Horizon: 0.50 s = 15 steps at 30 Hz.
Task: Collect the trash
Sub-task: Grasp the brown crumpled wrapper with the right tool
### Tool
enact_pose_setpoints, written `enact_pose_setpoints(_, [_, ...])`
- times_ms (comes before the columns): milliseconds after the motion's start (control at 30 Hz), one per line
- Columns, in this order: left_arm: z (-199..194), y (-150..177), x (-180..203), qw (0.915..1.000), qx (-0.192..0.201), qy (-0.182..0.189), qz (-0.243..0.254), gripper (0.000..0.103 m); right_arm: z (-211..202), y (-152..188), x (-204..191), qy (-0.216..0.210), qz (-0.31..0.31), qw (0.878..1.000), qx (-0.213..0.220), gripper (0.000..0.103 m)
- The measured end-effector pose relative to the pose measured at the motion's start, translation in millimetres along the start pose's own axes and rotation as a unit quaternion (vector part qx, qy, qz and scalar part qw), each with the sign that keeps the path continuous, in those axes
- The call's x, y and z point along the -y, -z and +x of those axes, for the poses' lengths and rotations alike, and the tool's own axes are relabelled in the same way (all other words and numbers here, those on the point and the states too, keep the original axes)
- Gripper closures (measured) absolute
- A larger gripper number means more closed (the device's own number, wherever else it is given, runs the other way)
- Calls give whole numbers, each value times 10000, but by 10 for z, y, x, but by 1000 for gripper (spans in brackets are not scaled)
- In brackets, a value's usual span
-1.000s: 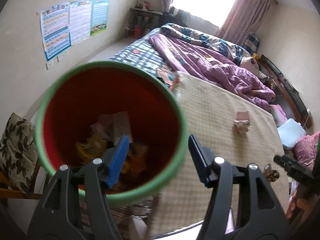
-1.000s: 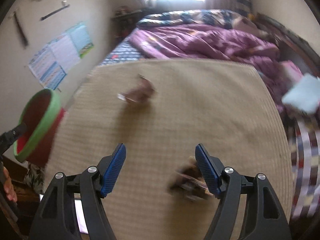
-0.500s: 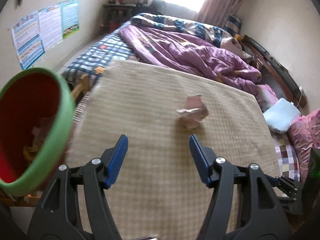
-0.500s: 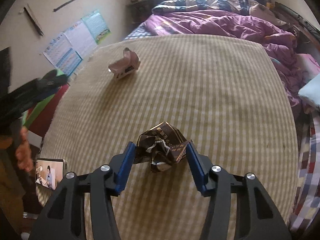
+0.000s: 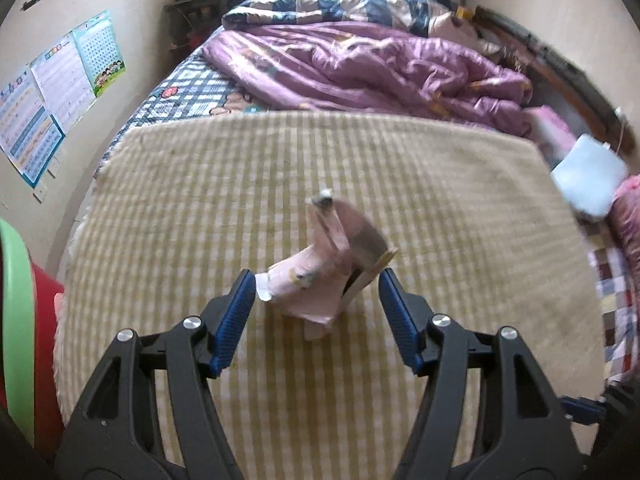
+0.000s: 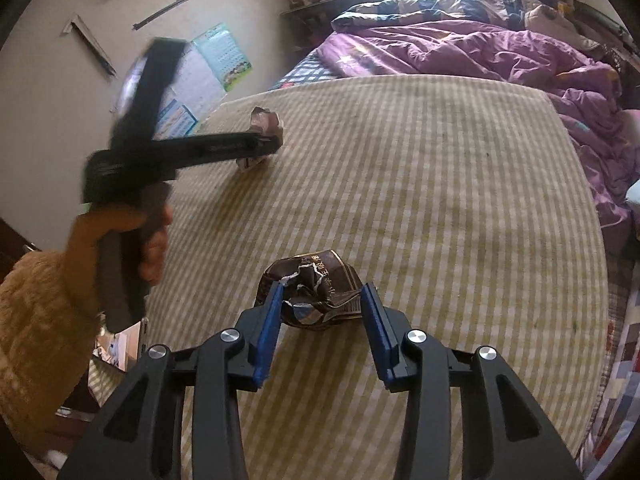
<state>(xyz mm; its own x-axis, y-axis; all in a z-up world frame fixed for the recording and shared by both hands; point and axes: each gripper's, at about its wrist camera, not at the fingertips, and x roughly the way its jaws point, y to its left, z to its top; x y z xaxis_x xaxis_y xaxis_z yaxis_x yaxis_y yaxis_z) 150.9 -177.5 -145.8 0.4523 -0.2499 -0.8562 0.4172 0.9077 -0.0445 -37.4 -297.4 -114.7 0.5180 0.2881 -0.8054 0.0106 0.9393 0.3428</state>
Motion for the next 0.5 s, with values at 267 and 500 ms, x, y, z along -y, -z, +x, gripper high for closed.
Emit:
enact_pose_setpoints(267, [-9, 0, 28, 9999, 14, -36, 121, 67, 38, 8, 26, -177, 24, 9998, -103, 52])
enact_pose_setpoints(500, [-272, 139, -36, 9997, 232, 69, -91, 67, 44, -9, -51, -255, -41, 9996, -91, 44])
